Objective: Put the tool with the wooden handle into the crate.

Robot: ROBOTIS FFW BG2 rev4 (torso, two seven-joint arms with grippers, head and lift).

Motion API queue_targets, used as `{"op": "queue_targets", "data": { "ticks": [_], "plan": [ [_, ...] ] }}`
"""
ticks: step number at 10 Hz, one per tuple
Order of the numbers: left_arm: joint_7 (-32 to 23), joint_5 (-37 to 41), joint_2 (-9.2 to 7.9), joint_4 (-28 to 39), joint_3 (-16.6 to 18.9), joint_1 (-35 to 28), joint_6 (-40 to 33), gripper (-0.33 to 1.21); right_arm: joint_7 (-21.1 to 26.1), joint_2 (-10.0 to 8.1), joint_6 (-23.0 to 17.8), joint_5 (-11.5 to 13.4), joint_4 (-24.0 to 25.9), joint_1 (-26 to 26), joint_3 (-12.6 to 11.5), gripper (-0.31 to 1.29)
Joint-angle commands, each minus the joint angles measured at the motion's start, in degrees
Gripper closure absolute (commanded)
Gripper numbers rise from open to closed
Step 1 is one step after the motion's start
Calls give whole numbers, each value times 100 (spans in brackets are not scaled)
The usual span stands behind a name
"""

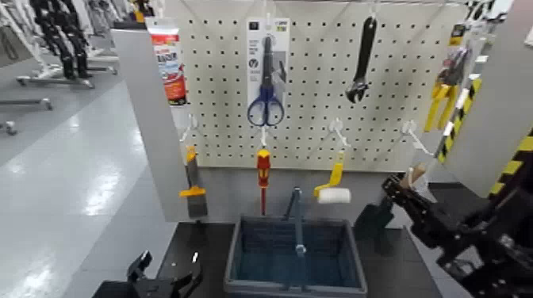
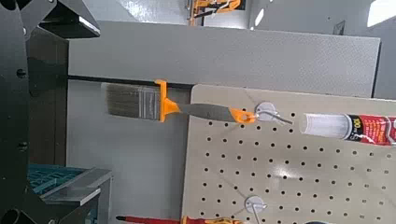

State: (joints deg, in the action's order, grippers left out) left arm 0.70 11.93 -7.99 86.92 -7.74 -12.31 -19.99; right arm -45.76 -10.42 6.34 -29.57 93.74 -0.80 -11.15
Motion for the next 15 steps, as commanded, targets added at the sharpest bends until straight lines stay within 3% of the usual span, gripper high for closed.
{"op": "queue_targets", "data": {
  "ticks": [1,4,6,9,15],
  "plan": [
    [0,2,0,0,9,0,-5,11,103,180,-397,-268,-462,10,280,123],
    [0,11,0,0,9,0,-5,11,313,338,-748,-541,-1156,-34,570,123],
    [0,11,0,9,0,0,-5,11,357,356,-757,-655,-1490,-157,860,123],
    [0,28,0,9,0,-9,-14,11,542,374,-599,-585,-1622,-298,1159,123],
    [0,37,0,9,9,-17,-41,11,858,391,-186,-549,-1648,-342,1343,117]
  ]
}}
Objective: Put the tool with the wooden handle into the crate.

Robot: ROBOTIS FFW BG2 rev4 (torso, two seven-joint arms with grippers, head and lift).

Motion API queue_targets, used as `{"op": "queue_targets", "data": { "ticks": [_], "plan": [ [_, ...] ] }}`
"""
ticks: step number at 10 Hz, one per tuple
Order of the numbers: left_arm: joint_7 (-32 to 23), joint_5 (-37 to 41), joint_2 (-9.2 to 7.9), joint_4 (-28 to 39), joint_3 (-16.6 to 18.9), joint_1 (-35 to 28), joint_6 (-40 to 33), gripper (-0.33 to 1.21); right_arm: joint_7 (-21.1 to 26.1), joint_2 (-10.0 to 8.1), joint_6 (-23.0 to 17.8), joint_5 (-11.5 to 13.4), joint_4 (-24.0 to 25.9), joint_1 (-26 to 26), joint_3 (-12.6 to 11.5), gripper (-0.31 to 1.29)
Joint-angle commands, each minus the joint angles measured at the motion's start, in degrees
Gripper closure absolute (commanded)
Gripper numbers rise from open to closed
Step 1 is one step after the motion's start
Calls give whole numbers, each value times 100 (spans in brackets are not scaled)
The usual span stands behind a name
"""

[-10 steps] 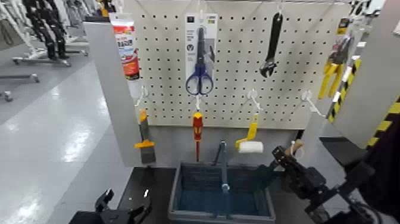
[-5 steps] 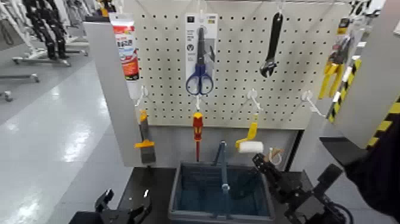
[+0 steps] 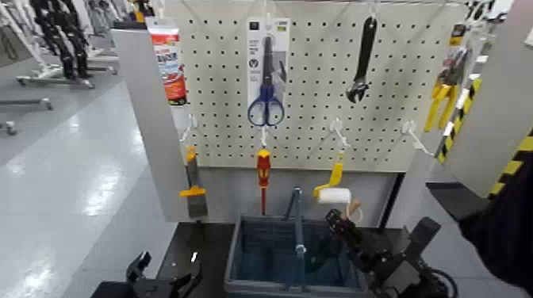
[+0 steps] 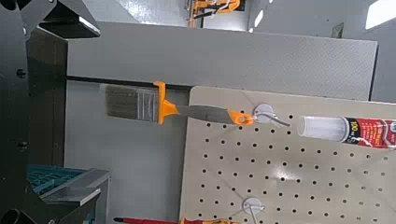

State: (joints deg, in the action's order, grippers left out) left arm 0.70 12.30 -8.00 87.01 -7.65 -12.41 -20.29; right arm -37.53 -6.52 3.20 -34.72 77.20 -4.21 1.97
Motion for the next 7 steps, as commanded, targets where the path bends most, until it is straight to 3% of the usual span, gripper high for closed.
{"op": "queue_targets", "data": {
  "ticks": [1,2,3,4,5,7],
  "plan": [
    [0,0,0,0,0,-7,-10,11,36,2,145,-114,6,-1,31,114],
    [0,0,0,0,9,-7,-10,11,36,2,163,-149,32,8,13,95],
    [0,9,0,9,9,-16,-19,11,44,-7,207,-105,112,34,-48,49],
    [0,9,0,9,9,-16,-19,11,62,-7,295,27,226,52,-110,23],
    [0,9,0,9,9,-16,-19,11,80,-7,295,53,296,78,-136,13],
    [0,9,0,9,18,-16,-19,11,132,11,295,97,419,140,-180,14]
  ]
}}
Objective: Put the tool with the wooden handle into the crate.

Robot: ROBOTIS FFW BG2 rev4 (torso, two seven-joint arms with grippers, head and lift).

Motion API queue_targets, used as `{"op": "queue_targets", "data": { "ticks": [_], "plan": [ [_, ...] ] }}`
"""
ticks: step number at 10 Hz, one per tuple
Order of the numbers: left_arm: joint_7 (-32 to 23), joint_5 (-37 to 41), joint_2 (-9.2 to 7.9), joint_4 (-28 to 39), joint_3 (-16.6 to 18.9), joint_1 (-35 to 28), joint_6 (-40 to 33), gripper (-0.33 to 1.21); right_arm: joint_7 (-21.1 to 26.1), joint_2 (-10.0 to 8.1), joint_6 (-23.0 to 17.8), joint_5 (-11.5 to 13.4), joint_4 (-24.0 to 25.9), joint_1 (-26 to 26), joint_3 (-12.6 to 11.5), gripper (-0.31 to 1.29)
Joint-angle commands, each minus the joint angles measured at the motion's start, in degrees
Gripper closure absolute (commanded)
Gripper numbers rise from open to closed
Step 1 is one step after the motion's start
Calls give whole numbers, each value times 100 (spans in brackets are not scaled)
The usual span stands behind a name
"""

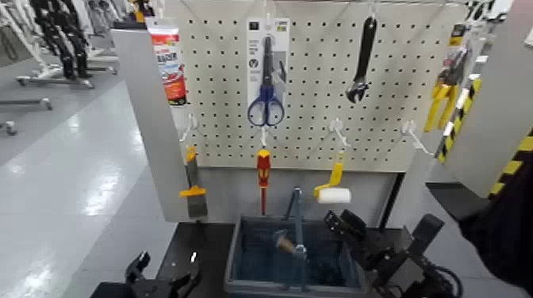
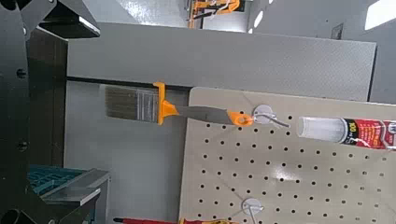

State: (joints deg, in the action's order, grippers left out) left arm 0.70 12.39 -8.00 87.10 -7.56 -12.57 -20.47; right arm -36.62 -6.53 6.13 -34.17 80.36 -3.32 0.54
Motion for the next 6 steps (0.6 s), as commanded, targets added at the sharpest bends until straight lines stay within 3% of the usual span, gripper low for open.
{"op": "queue_targets", "data": {
  "ticks": [1,3,6],
  "plan": [
    [0,0,0,0,8,0,0,11,93,21,-6,104,191,95,-62,14],
    [0,0,0,0,8,-9,-9,11,392,47,-24,403,534,236,-98,14],
    [0,0,0,9,17,-18,-9,11,1025,144,11,1080,1201,578,-247,14]
  ]
}}
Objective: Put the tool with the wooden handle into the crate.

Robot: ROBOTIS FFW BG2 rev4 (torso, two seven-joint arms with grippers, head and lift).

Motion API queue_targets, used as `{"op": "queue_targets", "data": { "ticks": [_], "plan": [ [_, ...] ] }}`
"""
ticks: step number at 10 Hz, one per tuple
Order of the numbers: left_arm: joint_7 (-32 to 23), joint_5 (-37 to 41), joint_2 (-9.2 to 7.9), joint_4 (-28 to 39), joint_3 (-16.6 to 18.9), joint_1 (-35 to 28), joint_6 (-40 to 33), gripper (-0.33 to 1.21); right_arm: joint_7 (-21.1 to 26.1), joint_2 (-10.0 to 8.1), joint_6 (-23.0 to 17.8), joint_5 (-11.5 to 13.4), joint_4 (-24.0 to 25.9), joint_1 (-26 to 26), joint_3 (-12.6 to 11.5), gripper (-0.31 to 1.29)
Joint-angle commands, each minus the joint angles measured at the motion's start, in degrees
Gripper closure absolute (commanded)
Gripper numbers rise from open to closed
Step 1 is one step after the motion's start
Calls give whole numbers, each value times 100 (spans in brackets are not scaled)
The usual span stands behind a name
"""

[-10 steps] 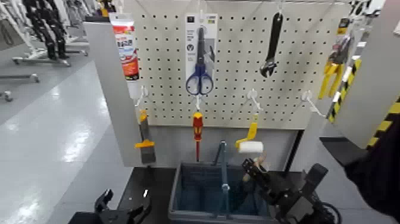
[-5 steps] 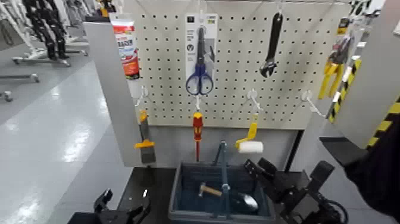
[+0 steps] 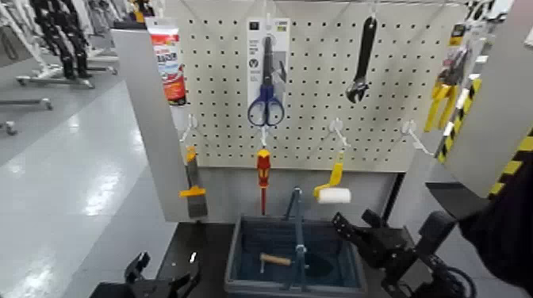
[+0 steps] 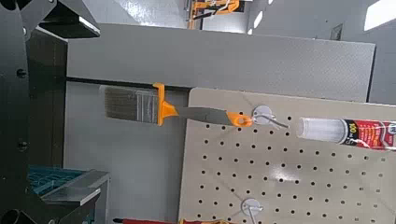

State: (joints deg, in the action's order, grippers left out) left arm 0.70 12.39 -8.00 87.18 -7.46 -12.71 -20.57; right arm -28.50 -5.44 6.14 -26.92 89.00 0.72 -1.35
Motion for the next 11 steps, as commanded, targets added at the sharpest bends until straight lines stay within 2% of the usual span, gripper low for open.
{"op": "queue_targets", "data": {
  "ticks": [1,2,6,9,11],
  "plan": [
    [0,0,0,0,-1,-4,0,11,468,43,10,556,574,324,-67,14],
    [0,0,0,0,-1,-4,0,11,688,61,19,776,768,464,-85,14],
    [0,0,0,0,-10,5,9,11,1646,122,-201,1338,1242,965,3,14],
    [0,0,0,-8,-19,14,9,11,2261,201,-579,1576,1348,1334,126,14],
    [0,-9,0,-17,-27,23,18,11,2498,236,-772,1839,1401,1519,161,14]
  ]
}}
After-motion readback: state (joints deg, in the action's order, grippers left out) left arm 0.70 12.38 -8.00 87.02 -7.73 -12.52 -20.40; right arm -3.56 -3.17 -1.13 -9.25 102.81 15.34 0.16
